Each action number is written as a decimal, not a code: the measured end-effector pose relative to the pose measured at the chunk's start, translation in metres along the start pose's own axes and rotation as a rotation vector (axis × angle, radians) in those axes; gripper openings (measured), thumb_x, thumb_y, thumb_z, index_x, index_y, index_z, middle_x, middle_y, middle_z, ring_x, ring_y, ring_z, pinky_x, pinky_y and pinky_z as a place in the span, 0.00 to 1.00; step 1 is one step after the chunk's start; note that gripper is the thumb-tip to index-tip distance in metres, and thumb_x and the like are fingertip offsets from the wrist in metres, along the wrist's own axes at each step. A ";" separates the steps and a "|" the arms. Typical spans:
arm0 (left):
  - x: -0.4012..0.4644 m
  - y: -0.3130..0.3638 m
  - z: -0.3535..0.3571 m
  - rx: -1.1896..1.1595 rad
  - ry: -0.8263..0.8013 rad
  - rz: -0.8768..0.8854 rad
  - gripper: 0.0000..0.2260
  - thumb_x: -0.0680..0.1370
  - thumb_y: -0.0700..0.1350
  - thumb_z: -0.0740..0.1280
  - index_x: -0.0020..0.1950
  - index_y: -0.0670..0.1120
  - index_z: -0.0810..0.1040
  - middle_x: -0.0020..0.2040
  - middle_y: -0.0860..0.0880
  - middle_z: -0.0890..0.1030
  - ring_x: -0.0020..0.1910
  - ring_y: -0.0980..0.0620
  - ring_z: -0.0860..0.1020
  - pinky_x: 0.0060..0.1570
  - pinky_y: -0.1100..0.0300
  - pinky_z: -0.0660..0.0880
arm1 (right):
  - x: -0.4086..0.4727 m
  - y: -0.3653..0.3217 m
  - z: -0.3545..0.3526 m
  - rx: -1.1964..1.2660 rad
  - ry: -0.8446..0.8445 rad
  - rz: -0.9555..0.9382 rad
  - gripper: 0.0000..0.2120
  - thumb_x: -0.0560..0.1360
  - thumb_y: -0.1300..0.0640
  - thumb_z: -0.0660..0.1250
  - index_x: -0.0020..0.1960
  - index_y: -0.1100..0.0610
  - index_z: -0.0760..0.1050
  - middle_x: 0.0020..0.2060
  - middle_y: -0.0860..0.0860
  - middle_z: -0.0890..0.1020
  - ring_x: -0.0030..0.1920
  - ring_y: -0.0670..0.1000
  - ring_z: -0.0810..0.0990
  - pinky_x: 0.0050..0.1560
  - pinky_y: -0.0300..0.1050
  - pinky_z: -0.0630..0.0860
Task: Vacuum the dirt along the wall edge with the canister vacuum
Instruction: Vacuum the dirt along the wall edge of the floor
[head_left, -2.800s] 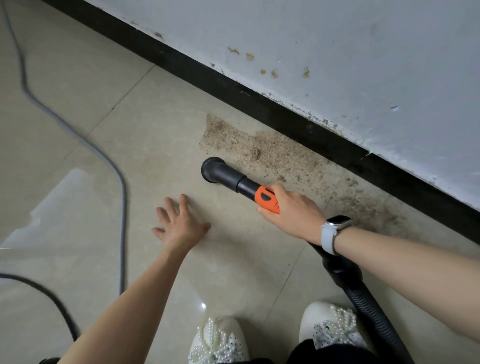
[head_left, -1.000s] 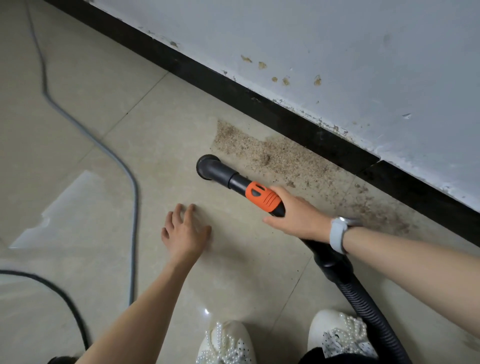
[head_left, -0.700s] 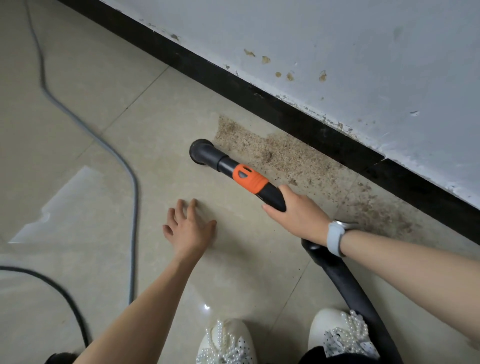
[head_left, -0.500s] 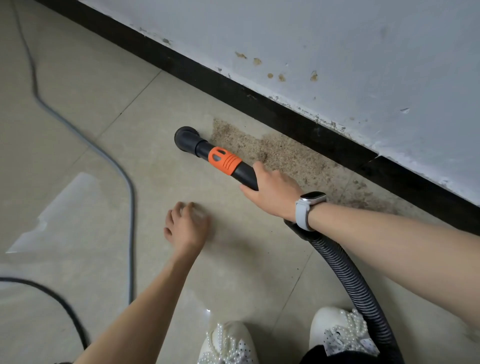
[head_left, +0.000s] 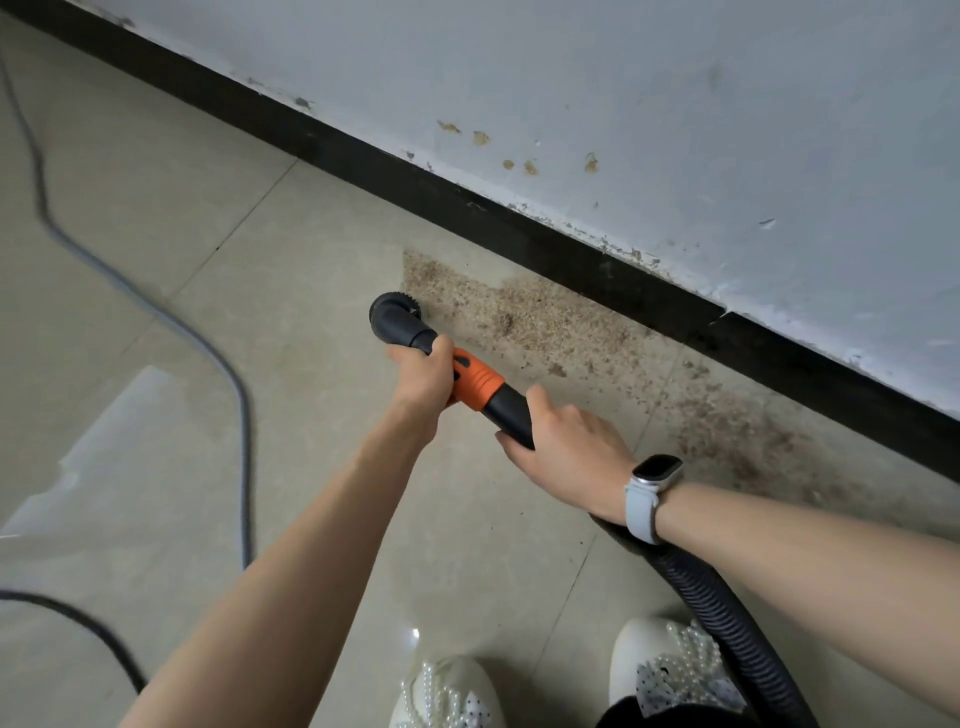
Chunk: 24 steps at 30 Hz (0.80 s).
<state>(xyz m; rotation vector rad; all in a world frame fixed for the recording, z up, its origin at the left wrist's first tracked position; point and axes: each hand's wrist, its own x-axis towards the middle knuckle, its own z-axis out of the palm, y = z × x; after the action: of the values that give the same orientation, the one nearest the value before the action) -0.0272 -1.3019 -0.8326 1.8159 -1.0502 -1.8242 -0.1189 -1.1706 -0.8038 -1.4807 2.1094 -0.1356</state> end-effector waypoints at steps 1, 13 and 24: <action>0.004 0.005 0.001 0.010 0.000 0.006 0.19 0.79 0.42 0.59 0.68 0.40 0.59 0.44 0.46 0.72 0.42 0.50 0.76 0.35 0.57 0.75 | 0.005 -0.001 -0.002 0.010 0.004 0.003 0.16 0.77 0.43 0.59 0.48 0.53 0.58 0.30 0.45 0.66 0.26 0.47 0.65 0.25 0.42 0.57; 0.046 0.047 0.010 0.204 -0.054 0.078 0.23 0.79 0.50 0.61 0.69 0.41 0.60 0.46 0.49 0.72 0.40 0.54 0.74 0.32 0.62 0.74 | 0.068 -0.016 -0.019 0.036 0.051 0.033 0.15 0.78 0.46 0.59 0.48 0.56 0.58 0.37 0.52 0.72 0.31 0.55 0.71 0.30 0.45 0.64; 0.067 0.051 -0.004 0.221 -0.028 0.063 0.13 0.79 0.46 0.60 0.59 0.43 0.61 0.44 0.48 0.69 0.41 0.51 0.72 0.39 0.55 0.77 | 0.083 -0.026 -0.009 0.236 -0.084 0.061 0.13 0.77 0.47 0.61 0.48 0.53 0.59 0.32 0.49 0.71 0.28 0.52 0.72 0.25 0.43 0.64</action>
<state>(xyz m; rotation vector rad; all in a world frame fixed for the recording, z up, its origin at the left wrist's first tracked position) -0.0432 -1.3836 -0.8423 1.8597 -1.3509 -1.7610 -0.1216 -1.2569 -0.8179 -1.2613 1.9926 -0.2844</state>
